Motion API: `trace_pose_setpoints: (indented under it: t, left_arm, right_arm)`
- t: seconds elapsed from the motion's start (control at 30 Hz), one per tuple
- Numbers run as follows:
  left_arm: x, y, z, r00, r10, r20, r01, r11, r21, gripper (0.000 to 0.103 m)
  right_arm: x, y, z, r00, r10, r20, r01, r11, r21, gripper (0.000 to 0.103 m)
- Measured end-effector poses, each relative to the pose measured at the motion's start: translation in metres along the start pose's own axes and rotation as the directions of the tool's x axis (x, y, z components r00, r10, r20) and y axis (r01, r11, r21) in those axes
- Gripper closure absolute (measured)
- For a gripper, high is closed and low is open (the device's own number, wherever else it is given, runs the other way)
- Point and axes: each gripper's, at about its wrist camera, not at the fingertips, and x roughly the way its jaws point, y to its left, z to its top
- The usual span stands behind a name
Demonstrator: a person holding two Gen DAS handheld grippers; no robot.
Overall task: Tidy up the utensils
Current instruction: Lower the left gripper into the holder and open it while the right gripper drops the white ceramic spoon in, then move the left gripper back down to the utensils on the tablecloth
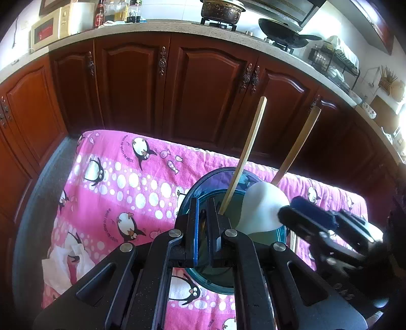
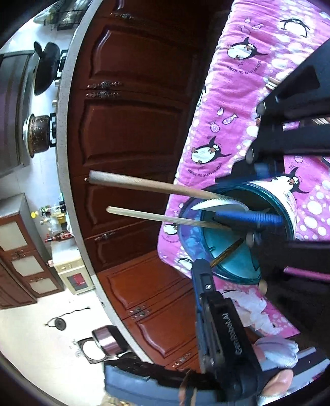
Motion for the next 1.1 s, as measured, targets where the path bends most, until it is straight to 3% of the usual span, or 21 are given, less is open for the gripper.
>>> trace_pose_setpoints:
  t: [0.07, 0.23, 0.7, 1.1]
  left_arm:
    - [0.0, 0.001, 0.0, 1.0, -0.001, -0.002, 0.001, 1.0, -0.01, 0.098]
    - [-0.003, 0.007, 0.001, 1.0, -0.027, -0.01, 0.027, 0.998, -0.051, 0.078]
    - [-0.038, -0.006, -0.015, 0.999, -0.031, 0.017, 0.031, 0.999, -0.012, 0.075]
    - [-0.058, -0.05, -0.049, 0.999, -0.024, 0.031, 0.022, 0.997, 0.07, 0.06]
  right_arm:
    - [-0.006, -0.001, 0.001, 1.0, 0.008, 0.009, -0.008, 1.0, 0.013, 0.078]
    - [-0.02, -0.001, 0.001, 1.0, 0.01, 0.023, -0.011, 1.0, 0.024, 0.078]
    - [-0.069, -0.026, -0.02, 0.998, -0.04, 0.039, 0.035, 0.992, 0.124, 0.076]
    - [-0.11, -0.04, -0.046, 0.992, -0.122, 0.016, 0.117, 0.979, 0.167, 0.073]
